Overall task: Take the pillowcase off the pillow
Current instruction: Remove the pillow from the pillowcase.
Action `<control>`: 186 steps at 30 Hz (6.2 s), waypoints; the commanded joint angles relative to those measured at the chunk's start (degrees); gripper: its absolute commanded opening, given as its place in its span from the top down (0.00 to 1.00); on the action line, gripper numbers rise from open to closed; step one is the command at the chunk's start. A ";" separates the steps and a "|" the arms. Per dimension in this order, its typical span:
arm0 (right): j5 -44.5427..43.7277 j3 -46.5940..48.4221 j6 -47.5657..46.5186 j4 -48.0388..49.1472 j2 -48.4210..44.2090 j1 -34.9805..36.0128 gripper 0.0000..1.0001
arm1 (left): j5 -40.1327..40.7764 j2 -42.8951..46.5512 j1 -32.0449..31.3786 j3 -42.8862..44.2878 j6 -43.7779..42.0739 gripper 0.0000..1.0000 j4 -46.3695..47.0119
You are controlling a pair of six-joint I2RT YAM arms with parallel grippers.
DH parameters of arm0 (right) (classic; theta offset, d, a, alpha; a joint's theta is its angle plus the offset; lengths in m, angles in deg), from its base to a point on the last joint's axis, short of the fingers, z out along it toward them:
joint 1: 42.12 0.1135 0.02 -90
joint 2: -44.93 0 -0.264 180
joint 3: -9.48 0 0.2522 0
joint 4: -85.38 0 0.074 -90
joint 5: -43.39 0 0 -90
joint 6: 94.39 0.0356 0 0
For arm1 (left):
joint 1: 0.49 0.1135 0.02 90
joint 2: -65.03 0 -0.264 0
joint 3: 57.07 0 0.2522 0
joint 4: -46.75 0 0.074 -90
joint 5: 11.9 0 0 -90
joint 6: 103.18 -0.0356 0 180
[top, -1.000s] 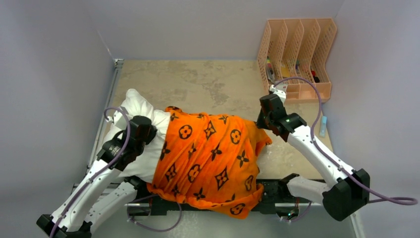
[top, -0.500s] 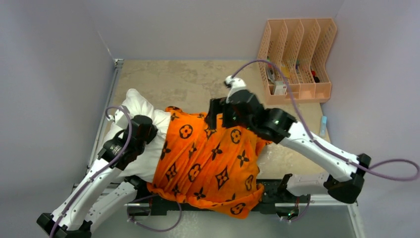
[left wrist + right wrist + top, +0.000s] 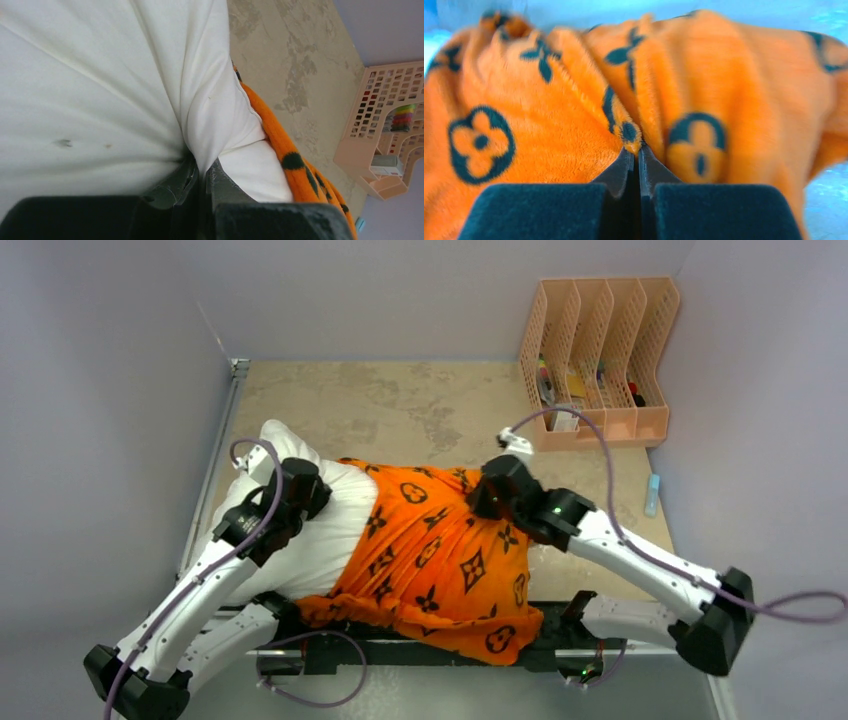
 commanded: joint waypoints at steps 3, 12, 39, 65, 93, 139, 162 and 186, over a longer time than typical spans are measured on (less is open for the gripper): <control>-1.42 -9.49 -16.06 -10.42 -9.66 -23.83 1.00 | 0.61 0.35 7.33 -3.69 -5.79 1.00 -9.24; 23.43 12.56 -26.60 -8.59 -4.14 -23.85 0.90 | -5.85 -5.41 12.33 0.96 -12.83 1.00 -4.11; 5.96 -4.15 -69.41 41.70 10.09 38.68 0.33 | -14.93 -23.03 16.08 11.88 -22.22 1.00 3.52; 9.97 22.39 -30.00 20.12 33.49 5.65 1.00 | -17.47 1.18 18.28 14.19 -11.83 0.25 -12.86; 13.86 9.70 -57.26 25.81 19.88 18.65 1.00 | -9.29 -3.81 18.30 -4.36 -15.23 1.00 19.90; 5.10 -32.54 39.93 -1.24 -50.35 23.91 0.06 | -19.76 -16.89 30.44 7.31 -23.72 1.00 13.32; -22.39 -6.68 20.42 -24.15 -27.42 8.28 1.00 | -16.82 -19.11 36.42 9.83 -26.08 1.00 8.68; -35.75 19.84 7.01 -51.00 -23.40 -5.18 1.00 | -19.46 -19.70 48.05 7.89 -33.47 1.00 7.37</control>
